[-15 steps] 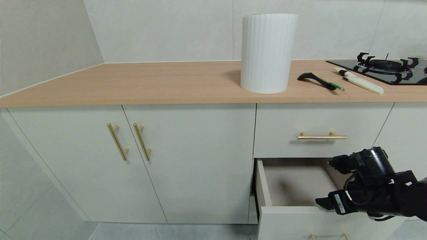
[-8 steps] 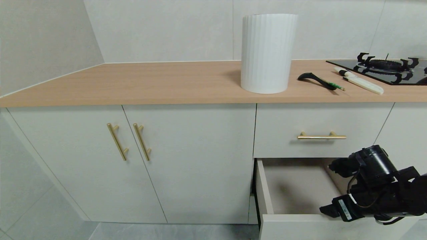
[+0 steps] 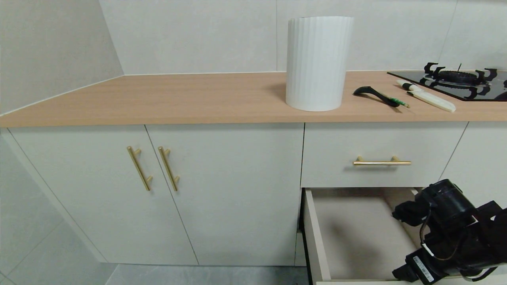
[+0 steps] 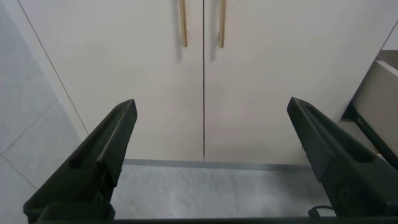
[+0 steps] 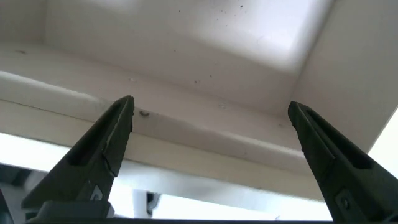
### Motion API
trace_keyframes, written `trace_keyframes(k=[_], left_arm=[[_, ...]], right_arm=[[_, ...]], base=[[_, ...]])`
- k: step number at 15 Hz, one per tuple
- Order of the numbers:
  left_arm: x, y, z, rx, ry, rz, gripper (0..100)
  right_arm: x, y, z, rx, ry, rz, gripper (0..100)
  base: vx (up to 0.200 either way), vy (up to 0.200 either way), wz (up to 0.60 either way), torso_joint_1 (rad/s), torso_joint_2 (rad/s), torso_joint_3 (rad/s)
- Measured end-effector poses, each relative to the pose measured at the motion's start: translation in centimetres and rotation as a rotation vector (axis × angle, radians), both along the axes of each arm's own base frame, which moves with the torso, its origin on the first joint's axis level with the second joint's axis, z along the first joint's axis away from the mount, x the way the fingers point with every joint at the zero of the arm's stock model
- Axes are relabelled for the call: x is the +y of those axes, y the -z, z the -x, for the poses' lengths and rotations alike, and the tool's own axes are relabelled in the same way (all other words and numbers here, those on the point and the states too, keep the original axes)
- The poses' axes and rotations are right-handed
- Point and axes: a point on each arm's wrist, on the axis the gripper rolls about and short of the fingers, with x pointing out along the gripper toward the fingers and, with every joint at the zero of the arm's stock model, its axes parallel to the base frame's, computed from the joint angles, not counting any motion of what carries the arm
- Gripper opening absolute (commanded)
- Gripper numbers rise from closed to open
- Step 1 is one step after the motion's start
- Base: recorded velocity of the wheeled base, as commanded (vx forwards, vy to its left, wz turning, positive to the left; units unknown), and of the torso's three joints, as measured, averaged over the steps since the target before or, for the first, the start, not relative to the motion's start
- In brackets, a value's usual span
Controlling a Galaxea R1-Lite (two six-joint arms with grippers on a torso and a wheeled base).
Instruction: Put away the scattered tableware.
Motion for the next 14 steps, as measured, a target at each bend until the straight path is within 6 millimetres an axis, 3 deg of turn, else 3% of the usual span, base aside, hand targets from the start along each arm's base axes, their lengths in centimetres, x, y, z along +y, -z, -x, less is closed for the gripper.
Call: trace_keyframes(k=[7,14], left_arm=[[0.0,0.0,0.0,0.000,0.000,0.000,100],[0.0,0.0,0.0,0.000,0.000,0.000,100]], right_arm=[[0.3,-0.1,2.1,0.113,-0.103,0.079,100],[0.7,-0.3,1.8,0.075,-0.102,0.083,100]], base=[[0.000,0.000,0.00,0.000,0.00,0.000],[0.000,0.000,0.00,0.000,0.00,0.000]])
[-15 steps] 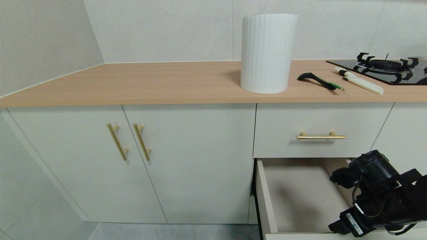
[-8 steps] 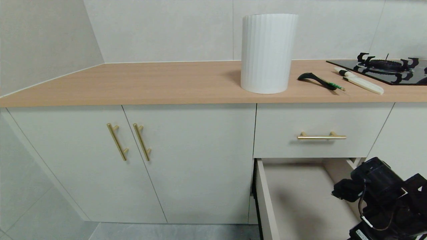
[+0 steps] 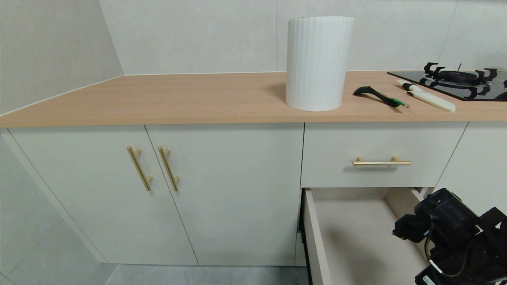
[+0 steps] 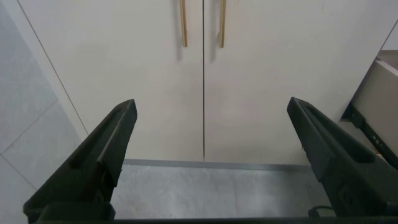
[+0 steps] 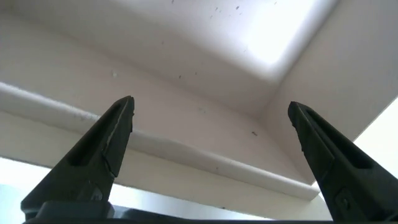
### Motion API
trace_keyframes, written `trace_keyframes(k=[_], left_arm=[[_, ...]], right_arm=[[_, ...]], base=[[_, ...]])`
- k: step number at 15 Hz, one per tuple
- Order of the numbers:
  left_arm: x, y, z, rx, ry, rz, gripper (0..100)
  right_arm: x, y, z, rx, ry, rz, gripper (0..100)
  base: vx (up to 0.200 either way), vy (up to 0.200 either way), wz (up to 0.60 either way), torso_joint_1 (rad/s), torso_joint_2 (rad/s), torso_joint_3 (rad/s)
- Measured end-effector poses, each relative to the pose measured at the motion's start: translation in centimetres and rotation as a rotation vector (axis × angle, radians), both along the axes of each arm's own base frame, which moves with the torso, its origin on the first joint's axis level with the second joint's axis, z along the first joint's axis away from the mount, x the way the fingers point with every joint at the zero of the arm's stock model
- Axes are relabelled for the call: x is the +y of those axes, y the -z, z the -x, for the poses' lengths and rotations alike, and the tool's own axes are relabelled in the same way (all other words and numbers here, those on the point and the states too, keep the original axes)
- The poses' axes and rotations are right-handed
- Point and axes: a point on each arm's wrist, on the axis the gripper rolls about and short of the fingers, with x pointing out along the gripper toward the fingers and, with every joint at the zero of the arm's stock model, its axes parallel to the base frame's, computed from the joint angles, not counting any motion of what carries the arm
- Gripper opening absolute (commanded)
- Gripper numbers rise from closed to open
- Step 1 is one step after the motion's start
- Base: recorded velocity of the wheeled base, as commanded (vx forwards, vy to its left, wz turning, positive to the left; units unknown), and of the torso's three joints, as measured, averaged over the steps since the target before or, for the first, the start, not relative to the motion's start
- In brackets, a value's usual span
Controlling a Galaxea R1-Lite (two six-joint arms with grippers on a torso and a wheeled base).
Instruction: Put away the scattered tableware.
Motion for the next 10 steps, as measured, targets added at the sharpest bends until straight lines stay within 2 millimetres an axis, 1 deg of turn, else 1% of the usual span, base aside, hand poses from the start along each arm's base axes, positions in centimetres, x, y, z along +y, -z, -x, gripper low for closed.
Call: trace_keyframes(k=[2,4,6,10], left_arm=[[0.0,0.0,0.0,0.000,0.000,0.000,100],[0.0,0.0,0.0,0.000,0.000,0.000,100],[0.0,0.0,0.0,0.000,0.000,0.000,100],[0.0,0.0,0.0,0.000,0.000,0.000,100]], right_arm=[[0.2,-0.3,-0.6,-0.057,0.029,-0.031,100],[0.7,-0.9,-1.9,-0.189,0.136,-0.135,100],[1.0,-1.5,-2.9,-0.293,0.190,-0.214,100],[0.9,-1.7,-3.1,-0.316,0.200,-0.225,100]], base=[[0.000,0.000,0.00,0.000,0.00,0.000],[0.000,0.000,0.00,0.000,0.00,0.000],[0.000,0.000,0.00,0.000,0.00,0.000],[0.000,0.000,0.00,0.000,0.00,0.000]])
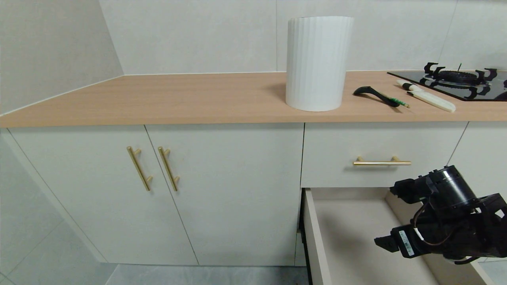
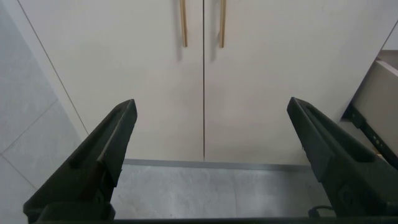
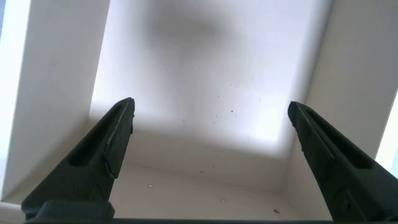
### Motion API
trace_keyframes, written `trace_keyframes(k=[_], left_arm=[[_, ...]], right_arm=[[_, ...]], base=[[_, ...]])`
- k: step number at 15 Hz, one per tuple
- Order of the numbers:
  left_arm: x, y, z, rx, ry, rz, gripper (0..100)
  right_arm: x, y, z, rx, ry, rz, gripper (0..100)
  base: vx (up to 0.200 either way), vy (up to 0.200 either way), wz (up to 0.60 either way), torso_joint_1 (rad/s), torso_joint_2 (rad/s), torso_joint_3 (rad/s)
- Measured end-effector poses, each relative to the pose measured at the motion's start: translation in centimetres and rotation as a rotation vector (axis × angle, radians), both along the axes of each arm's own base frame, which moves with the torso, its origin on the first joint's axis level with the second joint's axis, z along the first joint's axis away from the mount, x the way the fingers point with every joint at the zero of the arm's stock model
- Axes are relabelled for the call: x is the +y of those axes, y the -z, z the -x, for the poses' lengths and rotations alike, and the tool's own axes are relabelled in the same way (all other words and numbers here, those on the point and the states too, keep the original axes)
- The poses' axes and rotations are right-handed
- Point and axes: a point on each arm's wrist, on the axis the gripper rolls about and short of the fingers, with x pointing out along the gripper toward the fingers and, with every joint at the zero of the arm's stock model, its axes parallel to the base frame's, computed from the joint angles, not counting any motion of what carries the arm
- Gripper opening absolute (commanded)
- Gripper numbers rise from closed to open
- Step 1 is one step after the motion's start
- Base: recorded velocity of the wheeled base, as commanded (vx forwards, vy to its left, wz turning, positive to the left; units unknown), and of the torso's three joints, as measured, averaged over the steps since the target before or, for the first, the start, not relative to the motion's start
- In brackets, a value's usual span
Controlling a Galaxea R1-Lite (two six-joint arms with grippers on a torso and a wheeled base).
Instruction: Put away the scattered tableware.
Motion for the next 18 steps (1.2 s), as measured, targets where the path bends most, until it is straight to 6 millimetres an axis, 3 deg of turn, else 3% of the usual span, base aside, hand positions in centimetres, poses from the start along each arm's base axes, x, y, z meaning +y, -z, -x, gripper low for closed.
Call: trace_keyframes(k=[5,9,18], left_arm=[[0.00,0.00,0.00,0.000,0.000,0.000,100],[0.00,0.01,0.00,0.001,0.000,0.000,100],[0.00,0.00,0.00,0.000,0.000,0.000,100]], right_arm=[[-0.04,-0.32,-0.18,-0.025,0.004,-0.009,100],[-0.21,-0.38,-0.28,-0.038,0.012,-0.013,100],[-0.24,-0.37,-0.27,-0.038,0.013,-0.011,100]], base=[[0.000,0.000,0.00,0.002,-0.01,-0.005],[0.000,0.000,0.00,0.068,-0.23,-0.246],[0.000,0.000,0.00,0.178,-0.50,-0.289]])
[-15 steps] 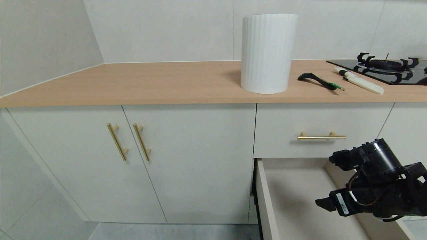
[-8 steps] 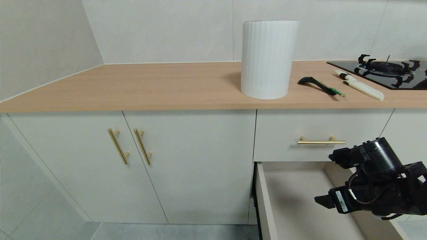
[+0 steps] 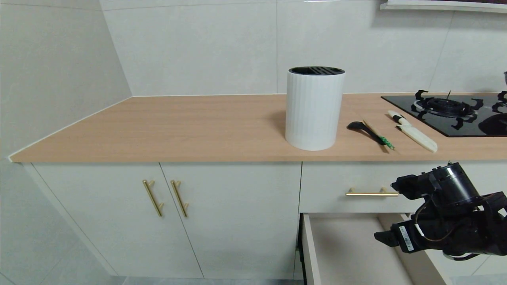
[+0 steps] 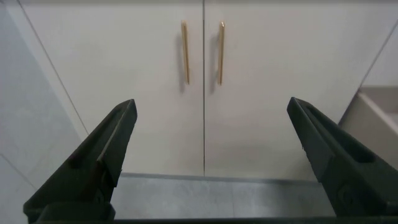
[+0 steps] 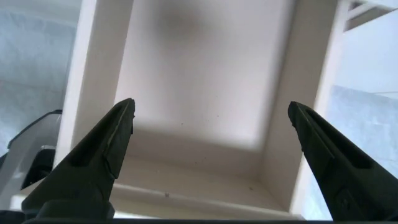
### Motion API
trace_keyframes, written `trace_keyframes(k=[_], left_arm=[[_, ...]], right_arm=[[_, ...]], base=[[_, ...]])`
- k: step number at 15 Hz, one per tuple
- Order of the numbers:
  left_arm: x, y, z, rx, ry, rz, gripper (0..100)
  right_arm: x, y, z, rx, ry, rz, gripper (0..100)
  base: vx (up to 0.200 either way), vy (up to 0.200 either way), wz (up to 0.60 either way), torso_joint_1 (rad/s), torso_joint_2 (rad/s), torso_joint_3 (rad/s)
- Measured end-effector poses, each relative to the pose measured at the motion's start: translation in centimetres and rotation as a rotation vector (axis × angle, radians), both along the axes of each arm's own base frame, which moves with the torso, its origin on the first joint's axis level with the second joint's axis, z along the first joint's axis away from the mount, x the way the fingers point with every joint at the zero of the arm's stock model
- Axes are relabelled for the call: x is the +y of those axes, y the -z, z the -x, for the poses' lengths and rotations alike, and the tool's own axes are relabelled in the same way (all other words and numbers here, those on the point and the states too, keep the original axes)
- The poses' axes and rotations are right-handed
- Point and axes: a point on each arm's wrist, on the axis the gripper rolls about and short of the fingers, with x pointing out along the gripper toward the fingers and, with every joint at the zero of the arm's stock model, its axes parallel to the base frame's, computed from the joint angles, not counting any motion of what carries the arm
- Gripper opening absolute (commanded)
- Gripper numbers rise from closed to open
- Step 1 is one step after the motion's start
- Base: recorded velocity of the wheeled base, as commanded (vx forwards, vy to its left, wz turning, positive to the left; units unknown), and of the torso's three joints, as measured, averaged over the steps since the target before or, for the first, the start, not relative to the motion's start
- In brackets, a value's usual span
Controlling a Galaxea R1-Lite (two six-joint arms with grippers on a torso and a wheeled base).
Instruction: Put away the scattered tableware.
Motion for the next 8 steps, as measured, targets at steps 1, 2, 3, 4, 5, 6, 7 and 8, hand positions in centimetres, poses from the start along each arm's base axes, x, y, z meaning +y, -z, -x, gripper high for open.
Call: trace_keyframes(k=[1,2,3,4,5,6,7,8], left_arm=[[0.00,0.00,0.00,0.000,0.000,0.000,100],[0.00,0.00,0.00,0.000,0.000,0.000,100],[0.00,0.00,0.00,0.000,0.000,0.000,100],[0.00,0.00,0.00,0.000,-0.001,0.000,100],[0.00,0.00,0.00,0.000,-0.001,0.000,100],[0.00,-0.01,0.00,0.000,0.000,0.000,100],[0.00,-0.02,0.00,-0.001,0.000,0.000,100],[0.00,0.00,0.00,0.000,0.000,0.000,100]], right_arm=[[-0.01,0.01,0.01,0.001,0.000,0.000,100],[-0.01,0.01,0.01,0.000,0.000,0.000,100],[-0.02,0.01,0.00,0.000,0.001,0.000,100],[-0.01,0.03,-0.01,0.001,0.000,0.001,100],[0.00,0.02,0.00,0.000,-0.001,0.001,100],[0.00,0.01,-0.01,0.000,-0.001,0.001,100],[-0.01,0.01,0.00,0.000,-0.003,0.002,100],[-0.01,0.00,0.01,0.000,-0.005,0.003,100]], base=[[0.000,0.000,0.00,0.207,-0.49,-0.286],[0.000,0.000,0.00,0.198,-0.48,-0.281],[0.000,0.000,0.00,0.212,-0.49,-0.290],[0.000,0.000,0.00,0.217,-0.50,-0.281],[0.000,0.000,0.00,0.173,-0.39,-0.227],[0.000,0.000,0.00,0.095,-0.23,-0.124],[0.000,0.000,0.00,0.056,-0.12,-0.071],[0.000,0.000,0.00,0.041,-0.07,-0.046]])
